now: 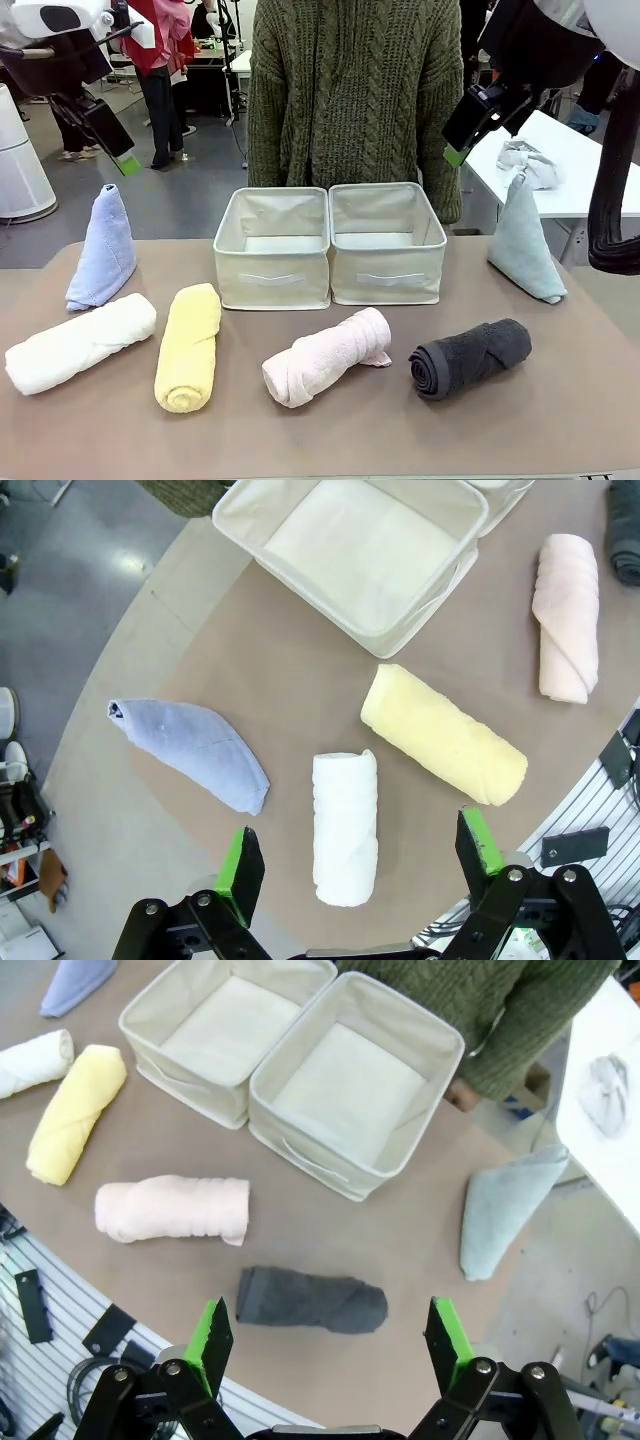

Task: Sort the towels based on their folding style.
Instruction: Pick up one triangle-folded towel and place it in the left Fabric basket.

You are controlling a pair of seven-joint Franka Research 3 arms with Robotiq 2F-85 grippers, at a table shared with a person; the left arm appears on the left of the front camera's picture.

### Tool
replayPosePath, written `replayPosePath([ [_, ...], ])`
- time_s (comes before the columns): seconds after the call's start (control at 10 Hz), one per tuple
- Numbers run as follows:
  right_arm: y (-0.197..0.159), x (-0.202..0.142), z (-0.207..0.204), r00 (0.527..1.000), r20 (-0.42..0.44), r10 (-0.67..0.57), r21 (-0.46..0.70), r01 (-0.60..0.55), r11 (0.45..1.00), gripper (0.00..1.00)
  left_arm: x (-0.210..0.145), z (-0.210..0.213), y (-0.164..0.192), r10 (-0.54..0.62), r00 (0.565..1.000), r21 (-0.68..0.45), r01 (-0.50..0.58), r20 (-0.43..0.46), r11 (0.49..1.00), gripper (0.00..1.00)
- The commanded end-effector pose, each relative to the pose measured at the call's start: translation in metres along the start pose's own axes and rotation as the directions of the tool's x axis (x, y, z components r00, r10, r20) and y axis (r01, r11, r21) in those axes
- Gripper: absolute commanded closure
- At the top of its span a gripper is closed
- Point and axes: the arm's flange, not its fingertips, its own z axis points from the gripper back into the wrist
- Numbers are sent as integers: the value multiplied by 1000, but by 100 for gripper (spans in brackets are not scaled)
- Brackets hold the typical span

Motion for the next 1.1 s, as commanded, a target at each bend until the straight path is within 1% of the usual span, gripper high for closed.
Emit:
replayPosePath([
  [0.0,-31,0,12,1000,13,-15,295,10,955,0,-12,12,38,7,998,-142,3,70,990,0],
  [0.1,-69,-9,24,996,84,-11,563,-38,825,0,-28,22,59,-17,990,-290,58,143,955,0],
  [0.2,-114,-23,28,983,154,-101,685,-33,727,0,-43,29,81,-9,977,-403,96,213,910,0],
  [0.3,-147,-38,25,969,180,-170,749,-22,663,0,-62,35,103,20,966,-473,109,259,874,0],
  [0.4,-179,-59,16,948,202,-247,792,-10,611,0,-82,37,127,54,954,-529,115,294,841,0],
  [0.5,-208,-86,4,921,227,-316,820,-5,573,0,-107,41,145,98,936,-548,111,337,829,0],
  [0.6,-239,-120,-12,883,251,-397,823,21,567,0,-133,40,165,145,909,-545,102,392,832,0],
  [0.7,-260,-151,-28,852,257,-456,822,55,566,0,-160,36,181,212,872,-534,66,441,843,0],
  [0.8,-277,-177,-41,810,270,-520,792,120,599,0,-181,33,196,256,841,-504,22,476,863,0],
  [0.9,-293,-201,-50,773,266,-576,787,171,593,0,-200,28,203,287,820,-482,-16,495,876,0],
  [1.0,-306,-219,-54,745,268,-611,772,214,599,0,-216,20,212,323,806,-469,-64,496,881,0],
])
